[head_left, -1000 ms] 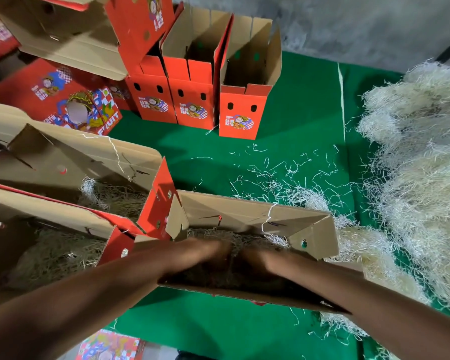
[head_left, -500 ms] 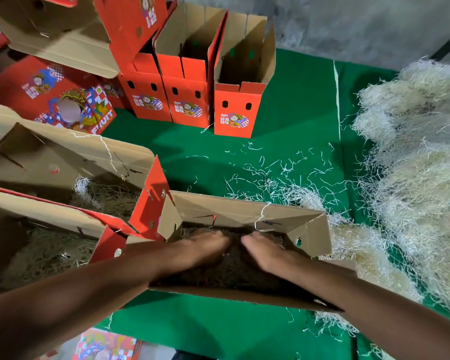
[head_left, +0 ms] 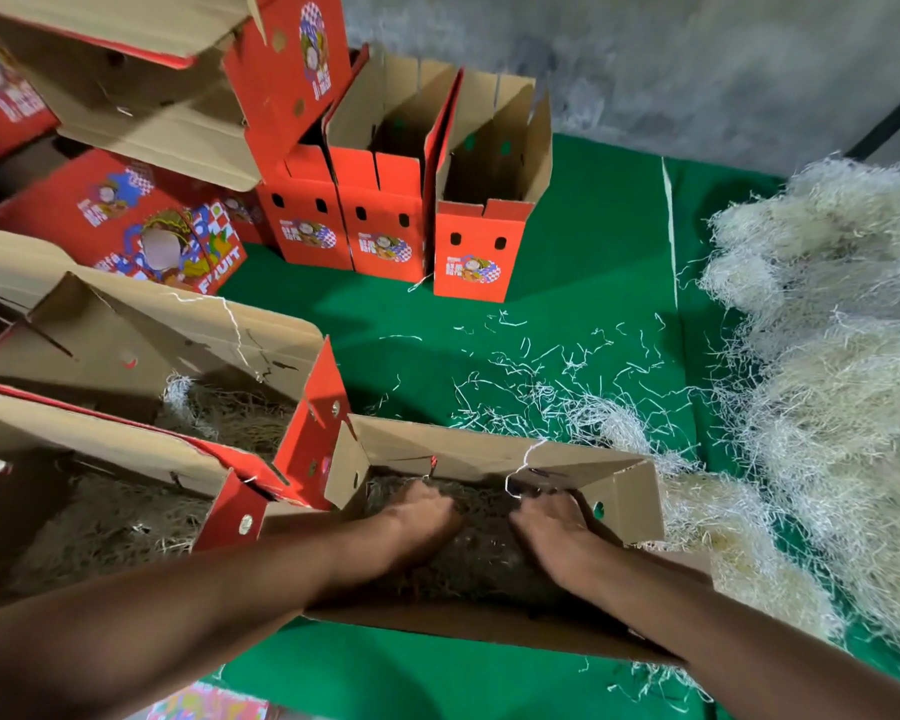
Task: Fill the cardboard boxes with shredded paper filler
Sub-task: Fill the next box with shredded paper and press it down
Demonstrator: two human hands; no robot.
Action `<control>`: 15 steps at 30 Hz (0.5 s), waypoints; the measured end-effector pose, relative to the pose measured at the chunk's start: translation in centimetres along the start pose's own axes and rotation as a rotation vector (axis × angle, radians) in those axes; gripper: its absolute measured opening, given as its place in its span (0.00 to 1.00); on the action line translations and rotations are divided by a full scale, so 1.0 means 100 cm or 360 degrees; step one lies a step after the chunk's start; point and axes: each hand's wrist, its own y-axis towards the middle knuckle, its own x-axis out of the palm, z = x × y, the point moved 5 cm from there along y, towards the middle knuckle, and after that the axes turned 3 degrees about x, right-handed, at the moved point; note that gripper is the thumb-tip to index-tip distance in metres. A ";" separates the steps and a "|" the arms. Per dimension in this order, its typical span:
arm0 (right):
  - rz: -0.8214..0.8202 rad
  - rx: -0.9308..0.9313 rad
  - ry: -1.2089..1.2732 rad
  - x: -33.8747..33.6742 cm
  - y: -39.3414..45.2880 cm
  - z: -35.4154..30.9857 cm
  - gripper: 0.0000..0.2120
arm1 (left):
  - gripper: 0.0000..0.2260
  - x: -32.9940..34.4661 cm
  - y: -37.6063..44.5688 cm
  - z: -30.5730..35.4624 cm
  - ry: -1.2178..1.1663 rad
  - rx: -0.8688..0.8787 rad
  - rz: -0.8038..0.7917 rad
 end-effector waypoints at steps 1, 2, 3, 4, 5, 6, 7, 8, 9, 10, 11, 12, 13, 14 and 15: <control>-0.0052 0.0043 0.0014 0.001 0.000 0.003 0.13 | 0.12 -0.001 -0.006 0.001 0.0100 0.0042 -0.0040; -0.0097 0.0085 0.0055 -0.002 0.001 0.003 0.15 | 0.14 0.001 -0.006 -0.008 0.0086 -0.0075 -0.0132; -0.0177 0.0142 0.0065 -0.002 0.001 0.006 0.16 | 0.16 0.007 -0.005 -0.012 0.0016 -0.0075 -0.0166; -0.0235 0.0173 0.0089 0.000 0.001 0.008 0.17 | 0.17 0.011 -0.004 -0.017 -0.0046 -0.0120 -0.0186; -0.0260 0.0154 0.0106 0.001 -0.001 0.008 0.16 | 0.18 0.014 -0.005 -0.018 -0.0058 -0.0078 -0.0218; -0.0277 0.0134 0.0107 0.003 -0.002 0.008 0.16 | 0.19 0.014 -0.009 -0.019 -0.0137 -0.0114 -0.0249; -0.0306 0.0120 0.0126 0.007 -0.004 0.008 0.15 | 0.18 0.013 -0.012 -0.018 -0.0193 -0.0133 -0.0233; -0.0343 0.0131 0.0145 0.010 -0.008 0.009 0.14 | 0.16 0.015 -0.012 -0.017 -0.0228 -0.0152 -0.0215; -0.0376 0.0140 0.0159 0.013 -0.011 0.009 0.14 | 0.15 0.015 -0.017 -0.014 -0.0241 -0.0172 -0.0217; -0.0403 0.0157 0.0194 0.016 -0.015 0.010 0.13 | 0.15 0.015 -0.020 -0.013 -0.0232 -0.0170 -0.0217; -0.0392 0.0158 0.0217 0.018 -0.016 0.011 0.13 | 0.17 0.013 -0.023 -0.010 -0.0278 -0.0174 -0.0188; -0.0373 0.0142 0.0238 0.019 -0.018 0.012 0.13 | 0.18 0.012 -0.026 -0.009 -0.0314 -0.0185 -0.0124; -0.0360 0.0119 0.0263 0.021 -0.019 0.010 0.14 | 0.18 0.012 -0.034 -0.008 -0.0350 -0.0186 -0.0078; -0.0383 0.0100 0.0219 0.022 -0.024 0.007 0.14 | 0.17 0.017 -0.042 -0.010 -0.0350 -0.0179 -0.0069; -0.0422 0.0095 0.0181 0.025 -0.025 0.003 0.14 | 0.16 0.022 -0.050 -0.013 -0.0415 -0.0156 -0.0027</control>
